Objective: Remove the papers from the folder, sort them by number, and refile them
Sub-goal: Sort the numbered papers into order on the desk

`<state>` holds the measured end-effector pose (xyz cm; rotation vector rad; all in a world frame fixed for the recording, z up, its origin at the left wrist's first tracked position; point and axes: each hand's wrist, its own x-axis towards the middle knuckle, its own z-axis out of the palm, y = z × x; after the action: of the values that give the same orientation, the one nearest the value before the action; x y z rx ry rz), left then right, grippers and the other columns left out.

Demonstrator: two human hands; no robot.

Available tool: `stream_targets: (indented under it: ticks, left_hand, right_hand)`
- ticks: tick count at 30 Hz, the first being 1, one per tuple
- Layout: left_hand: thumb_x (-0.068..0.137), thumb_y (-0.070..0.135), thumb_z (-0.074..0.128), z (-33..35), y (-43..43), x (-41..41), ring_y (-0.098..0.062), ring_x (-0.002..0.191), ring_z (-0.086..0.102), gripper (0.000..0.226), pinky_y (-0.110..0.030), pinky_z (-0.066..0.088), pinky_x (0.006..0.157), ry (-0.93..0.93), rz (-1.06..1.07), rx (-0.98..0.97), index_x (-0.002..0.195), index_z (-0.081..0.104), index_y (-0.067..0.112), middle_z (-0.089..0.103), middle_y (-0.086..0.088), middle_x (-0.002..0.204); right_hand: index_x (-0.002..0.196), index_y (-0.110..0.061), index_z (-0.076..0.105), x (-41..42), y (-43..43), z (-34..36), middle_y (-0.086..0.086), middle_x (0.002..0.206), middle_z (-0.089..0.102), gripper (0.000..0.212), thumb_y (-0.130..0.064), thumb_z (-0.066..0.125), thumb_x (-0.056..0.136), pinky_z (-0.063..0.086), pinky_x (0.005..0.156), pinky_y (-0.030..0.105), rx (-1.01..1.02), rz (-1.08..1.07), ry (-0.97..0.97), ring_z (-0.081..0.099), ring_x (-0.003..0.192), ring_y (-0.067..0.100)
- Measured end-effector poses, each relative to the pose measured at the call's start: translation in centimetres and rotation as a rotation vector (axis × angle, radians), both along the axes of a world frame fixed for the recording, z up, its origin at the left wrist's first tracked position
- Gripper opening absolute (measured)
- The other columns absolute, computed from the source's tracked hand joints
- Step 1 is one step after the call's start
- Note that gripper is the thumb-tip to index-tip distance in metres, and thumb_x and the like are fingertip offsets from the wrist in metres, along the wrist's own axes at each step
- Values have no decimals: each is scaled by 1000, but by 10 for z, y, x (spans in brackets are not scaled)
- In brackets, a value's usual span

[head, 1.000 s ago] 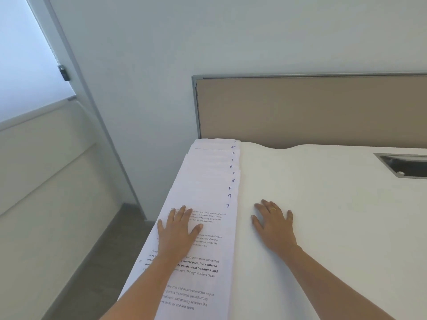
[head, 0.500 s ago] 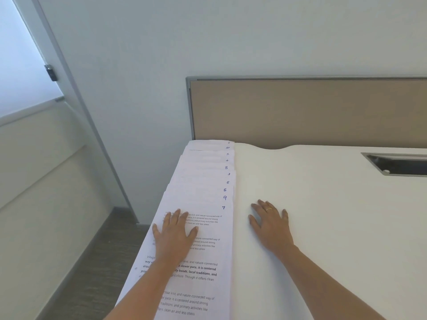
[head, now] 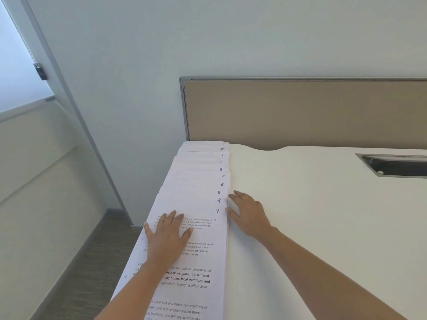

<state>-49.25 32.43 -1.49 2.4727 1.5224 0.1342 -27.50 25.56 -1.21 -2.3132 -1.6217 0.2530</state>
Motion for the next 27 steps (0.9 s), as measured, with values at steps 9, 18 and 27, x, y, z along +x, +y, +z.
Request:
stream_targets:
  ticks: [9,18,27]
  left_hand:
    - [98,47,32,5,15,16,-9,144,11,49,-51,3,114,-45,-13,27,143,29,28,18,9,155]
    - [99,49,29,10,42,50,-11,145,4,54,-50,4,115,-16,-74,0,148,20,27,9,9,158]
    - [98,52,25,-5,39,54,-11,146,1,55,-52,2,114,20,-77,-4,148,16,31,6,10,158]
  right_hand:
    - [148,-25,24,0,17,-13,-7,157,14,64,-59,28,94,-1,117,41,-14,105,137,6,145,6]
    - [146,-28,29,3,16,-22,-12,156,18,68,-65,25,89,-3,117,36,21,132,98,8,144,4]
    - [144,-29,32,4,17,-24,-13,155,21,60,-58,28,92,-2,117,35,68,121,140,11,144,3]
